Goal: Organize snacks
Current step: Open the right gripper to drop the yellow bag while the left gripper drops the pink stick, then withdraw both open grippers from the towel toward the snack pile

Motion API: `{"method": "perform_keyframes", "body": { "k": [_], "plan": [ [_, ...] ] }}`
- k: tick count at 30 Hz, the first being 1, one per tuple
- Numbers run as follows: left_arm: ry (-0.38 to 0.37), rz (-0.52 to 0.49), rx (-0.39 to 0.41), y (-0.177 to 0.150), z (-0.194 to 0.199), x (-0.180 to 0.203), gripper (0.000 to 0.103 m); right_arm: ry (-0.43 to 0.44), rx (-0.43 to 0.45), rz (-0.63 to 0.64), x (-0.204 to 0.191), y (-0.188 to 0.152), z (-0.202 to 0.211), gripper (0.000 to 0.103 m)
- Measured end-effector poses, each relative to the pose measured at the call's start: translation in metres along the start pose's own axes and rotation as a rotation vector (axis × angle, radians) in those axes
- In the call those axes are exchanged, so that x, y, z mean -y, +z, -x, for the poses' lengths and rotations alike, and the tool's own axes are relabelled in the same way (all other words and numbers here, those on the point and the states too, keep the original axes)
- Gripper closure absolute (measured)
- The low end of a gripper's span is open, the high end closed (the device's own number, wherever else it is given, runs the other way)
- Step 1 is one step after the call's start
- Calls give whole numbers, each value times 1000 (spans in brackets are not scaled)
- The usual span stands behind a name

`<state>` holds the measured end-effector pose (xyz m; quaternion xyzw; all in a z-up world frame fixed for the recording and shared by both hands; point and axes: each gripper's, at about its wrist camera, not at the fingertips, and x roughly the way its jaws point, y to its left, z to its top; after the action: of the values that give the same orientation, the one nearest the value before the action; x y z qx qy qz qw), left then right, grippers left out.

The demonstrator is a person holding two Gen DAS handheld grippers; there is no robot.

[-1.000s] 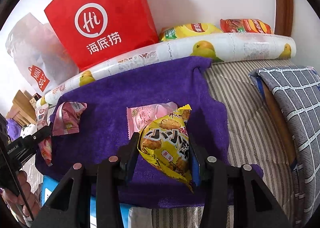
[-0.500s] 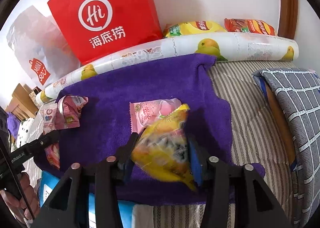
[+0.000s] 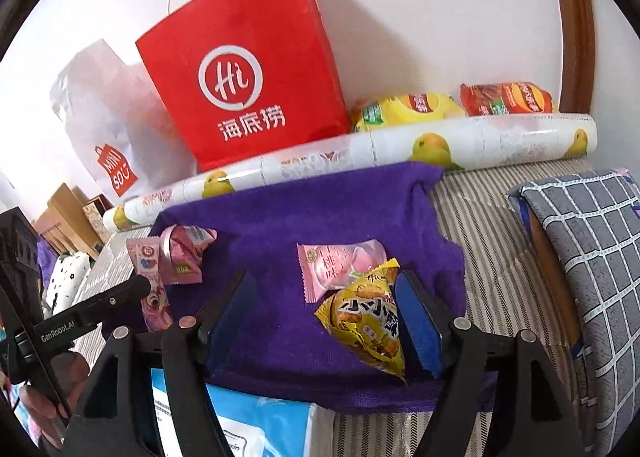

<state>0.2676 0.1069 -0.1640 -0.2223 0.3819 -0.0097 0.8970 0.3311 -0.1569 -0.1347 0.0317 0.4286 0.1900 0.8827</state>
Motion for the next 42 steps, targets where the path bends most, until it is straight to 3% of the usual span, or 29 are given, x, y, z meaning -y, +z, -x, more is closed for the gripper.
{"method": "perform_keyframes", "body": {
  "k": [13,22,37,42],
  "plan": [
    [-9,37,46,4,10,-6,39,5,144,33,-6,0,27,30],
    [-11,19,72,3,19,1,40,-39,170,47,-20,-12,66,30],
    [9,-6,154,2,40,10,40,-14,32,58,-44,-84,116,30],
    [4,10,139,-1,48,8,40,-15,-28,11,-40,-108,117,39]
  ]
}}
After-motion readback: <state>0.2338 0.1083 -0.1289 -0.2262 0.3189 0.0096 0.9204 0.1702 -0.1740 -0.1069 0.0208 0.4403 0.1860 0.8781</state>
